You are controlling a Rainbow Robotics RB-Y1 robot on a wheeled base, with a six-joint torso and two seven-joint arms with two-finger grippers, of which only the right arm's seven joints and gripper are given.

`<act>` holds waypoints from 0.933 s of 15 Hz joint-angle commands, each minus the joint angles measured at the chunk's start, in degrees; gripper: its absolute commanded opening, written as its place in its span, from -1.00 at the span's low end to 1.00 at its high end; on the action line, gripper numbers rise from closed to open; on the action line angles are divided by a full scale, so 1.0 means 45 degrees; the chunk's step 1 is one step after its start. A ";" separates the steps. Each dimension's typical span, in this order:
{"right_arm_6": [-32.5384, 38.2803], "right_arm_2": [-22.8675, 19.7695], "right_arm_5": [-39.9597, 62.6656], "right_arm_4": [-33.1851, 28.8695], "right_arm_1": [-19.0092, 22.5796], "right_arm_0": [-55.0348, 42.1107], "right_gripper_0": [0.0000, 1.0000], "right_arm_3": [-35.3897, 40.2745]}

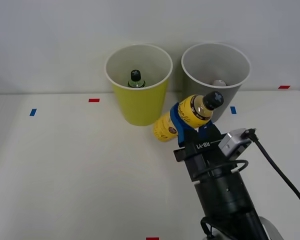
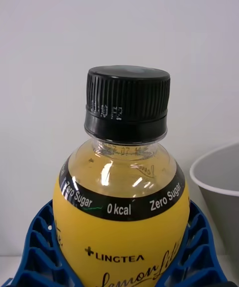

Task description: Put cans in the gray bin, plastic bottles in the light green bin

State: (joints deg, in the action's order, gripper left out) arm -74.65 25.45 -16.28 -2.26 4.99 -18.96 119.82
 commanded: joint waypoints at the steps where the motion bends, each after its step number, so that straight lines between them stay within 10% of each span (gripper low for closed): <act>1: 0.0125 0.0125 0.2445 0.0152 -0.1030 0.1030 -1.00 0.1479; 9: 0.0203 -0.2043 1.0297 0.0249 -0.1331 0.6811 -1.00 0.1616; 14: -0.0012 -0.3196 1.0472 0.0777 -0.1331 0.9136 -1.00 -0.0650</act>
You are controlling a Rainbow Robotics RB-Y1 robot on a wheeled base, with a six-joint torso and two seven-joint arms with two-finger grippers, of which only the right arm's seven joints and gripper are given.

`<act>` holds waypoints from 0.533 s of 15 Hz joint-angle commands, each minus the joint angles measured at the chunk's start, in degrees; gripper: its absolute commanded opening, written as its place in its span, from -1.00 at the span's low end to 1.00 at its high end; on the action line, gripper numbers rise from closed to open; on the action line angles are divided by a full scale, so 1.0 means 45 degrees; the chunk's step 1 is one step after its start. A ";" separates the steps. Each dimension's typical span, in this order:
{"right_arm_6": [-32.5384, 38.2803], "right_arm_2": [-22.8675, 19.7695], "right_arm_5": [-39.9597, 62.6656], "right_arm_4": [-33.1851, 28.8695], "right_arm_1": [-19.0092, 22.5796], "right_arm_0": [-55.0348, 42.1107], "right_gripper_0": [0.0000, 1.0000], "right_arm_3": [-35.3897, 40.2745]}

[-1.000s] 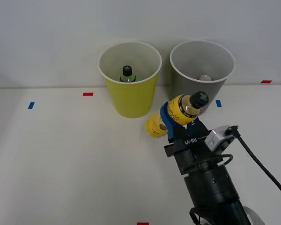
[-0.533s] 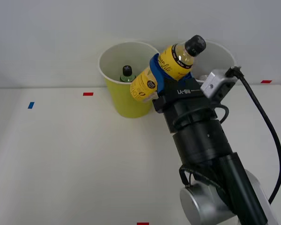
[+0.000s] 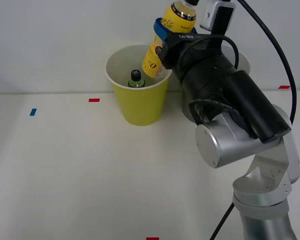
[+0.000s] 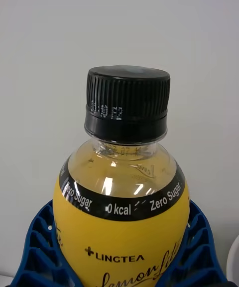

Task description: Put cans in the gray bin, plastic bottles in the light green bin

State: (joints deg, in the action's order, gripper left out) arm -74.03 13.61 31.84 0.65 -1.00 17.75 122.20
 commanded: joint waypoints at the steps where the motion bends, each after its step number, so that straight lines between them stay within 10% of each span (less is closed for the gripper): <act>1: -0.0210 -0.0778 -0.0221 0.0089 0.0000 0.1465 -1.00 -0.1745; 8: -0.0249 -0.1579 -0.0318 0.0070 0.0000 0.4648 -1.00 -0.5768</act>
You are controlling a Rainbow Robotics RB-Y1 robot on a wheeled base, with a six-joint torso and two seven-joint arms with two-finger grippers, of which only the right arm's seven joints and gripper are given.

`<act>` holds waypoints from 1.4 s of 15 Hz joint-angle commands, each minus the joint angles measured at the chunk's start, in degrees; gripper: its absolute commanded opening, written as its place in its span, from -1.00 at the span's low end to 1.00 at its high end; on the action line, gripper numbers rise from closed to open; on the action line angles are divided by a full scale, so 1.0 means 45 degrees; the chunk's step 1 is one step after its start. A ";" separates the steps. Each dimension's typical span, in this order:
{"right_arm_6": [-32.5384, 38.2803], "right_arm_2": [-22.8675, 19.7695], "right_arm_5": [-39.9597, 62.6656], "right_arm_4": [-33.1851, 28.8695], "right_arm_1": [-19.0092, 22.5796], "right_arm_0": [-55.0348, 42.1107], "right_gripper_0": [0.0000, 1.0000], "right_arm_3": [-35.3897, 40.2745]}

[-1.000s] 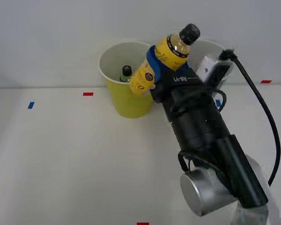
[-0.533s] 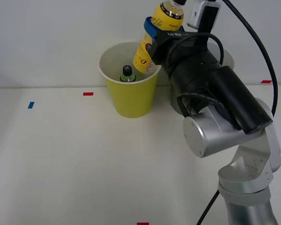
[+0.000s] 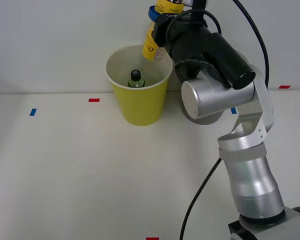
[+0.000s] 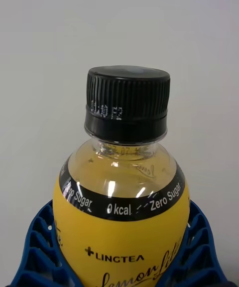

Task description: Put cans in the gray bin, plastic bottles in the light green bin

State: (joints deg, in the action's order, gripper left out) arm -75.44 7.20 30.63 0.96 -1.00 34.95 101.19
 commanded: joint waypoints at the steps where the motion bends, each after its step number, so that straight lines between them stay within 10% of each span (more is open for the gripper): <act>1: 0.0124 -0.0193 -0.0127 0.0022 0.0001 0.1218 -1.00 -0.1646; 9: 0.0183 -0.0193 -0.0225 0.0002 0.0001 0.1687 -1.00 -0.2389; 10: 0.0144 -0.0193 -0.0264 0.0002 0.0001 0.1687 -0.56 -0.2389; 12: 0.0066 -0.0174 -0.0401 -0.0037 0.0001 0.1687 1.00 -0.2389; 21: 0.0046 -0.0037 -0.0479 -0.0037 0.0001 0.1687 1.00 -0.2389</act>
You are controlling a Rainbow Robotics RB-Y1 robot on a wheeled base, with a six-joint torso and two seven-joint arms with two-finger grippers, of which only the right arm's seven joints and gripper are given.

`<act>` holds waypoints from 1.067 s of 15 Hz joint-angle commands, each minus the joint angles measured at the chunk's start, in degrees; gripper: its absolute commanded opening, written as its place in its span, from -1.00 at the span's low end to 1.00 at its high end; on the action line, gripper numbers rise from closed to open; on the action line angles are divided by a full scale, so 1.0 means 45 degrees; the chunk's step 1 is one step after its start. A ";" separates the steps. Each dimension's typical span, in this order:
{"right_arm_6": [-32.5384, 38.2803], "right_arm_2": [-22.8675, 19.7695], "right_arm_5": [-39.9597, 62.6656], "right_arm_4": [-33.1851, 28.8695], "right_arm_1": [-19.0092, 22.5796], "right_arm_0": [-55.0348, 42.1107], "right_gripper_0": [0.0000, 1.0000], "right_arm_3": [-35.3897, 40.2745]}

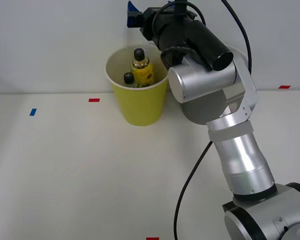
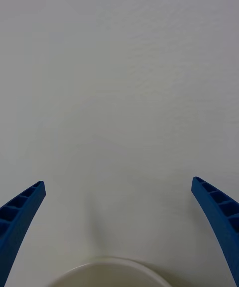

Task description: Put cans in the gray bin, plastic bottles in the light green bin

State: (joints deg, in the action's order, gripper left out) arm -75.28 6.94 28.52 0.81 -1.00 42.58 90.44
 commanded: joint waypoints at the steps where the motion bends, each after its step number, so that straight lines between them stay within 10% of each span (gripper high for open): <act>1: 0.0011 0.0039 -0.0048 -0.0004 0.0001 -0.0008 1.00 -0.0001; 16: 0.0069 0.0039 -0.0322 -0.0004 0.0001 -0.0008 1.00 -0.0001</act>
State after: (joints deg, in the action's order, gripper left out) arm -75.00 7.12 27.11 0.80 -1.00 42.55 90.44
